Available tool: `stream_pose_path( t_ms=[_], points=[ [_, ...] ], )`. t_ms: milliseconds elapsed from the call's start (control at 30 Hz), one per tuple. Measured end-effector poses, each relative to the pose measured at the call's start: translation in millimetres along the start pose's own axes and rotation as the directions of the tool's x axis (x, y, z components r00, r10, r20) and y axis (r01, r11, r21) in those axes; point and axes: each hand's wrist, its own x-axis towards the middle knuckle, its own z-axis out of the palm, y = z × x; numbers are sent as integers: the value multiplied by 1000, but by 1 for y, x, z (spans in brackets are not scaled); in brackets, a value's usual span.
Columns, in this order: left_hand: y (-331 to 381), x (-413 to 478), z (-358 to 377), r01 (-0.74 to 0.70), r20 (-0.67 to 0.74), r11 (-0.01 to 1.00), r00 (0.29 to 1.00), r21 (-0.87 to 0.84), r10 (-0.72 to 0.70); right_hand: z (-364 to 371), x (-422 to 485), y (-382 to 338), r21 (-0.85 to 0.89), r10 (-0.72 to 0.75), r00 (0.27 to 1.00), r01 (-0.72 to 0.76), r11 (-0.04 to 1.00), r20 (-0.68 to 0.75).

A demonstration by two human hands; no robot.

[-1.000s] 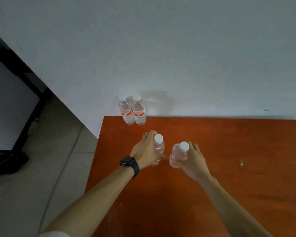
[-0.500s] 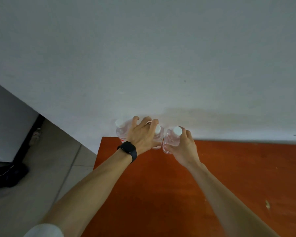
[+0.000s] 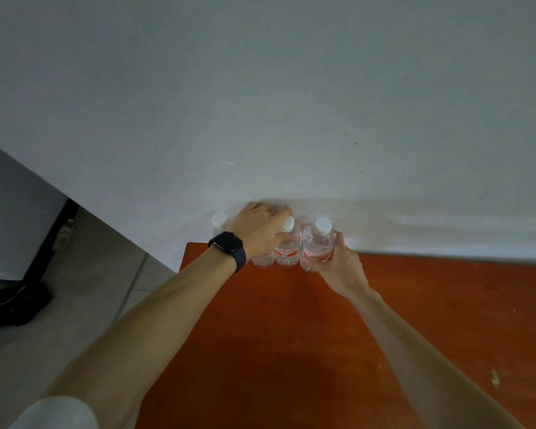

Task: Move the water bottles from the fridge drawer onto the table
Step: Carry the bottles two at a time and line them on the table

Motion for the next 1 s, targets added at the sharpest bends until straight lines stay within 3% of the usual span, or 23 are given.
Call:
stream_pose_path(
  t_ms=[433,633,800,933,1000],
  points=[
    [7,2,-11,49,76,997,996,-57,-44,4,3,-4,33,-8,1000,7,999,10],
    [16,-5,-11,62,16,995,998,-80,-61,1,-3,-7,103,27,996,-36,994,80],
    [26,-16,-22,50,-22,999,998,19,-50,-19,-21,-16,11,98,990,-99,995,106],
    [59,-43,-33,34,-167,999,985,-2,-34,-52,-66,-27,-30,86,995,-84,996,56],
    [85,-60,-33,3,-159,997,987,-79,-15,-73,-100,-30,-53,63,998,-63,997,2]
  ],
)
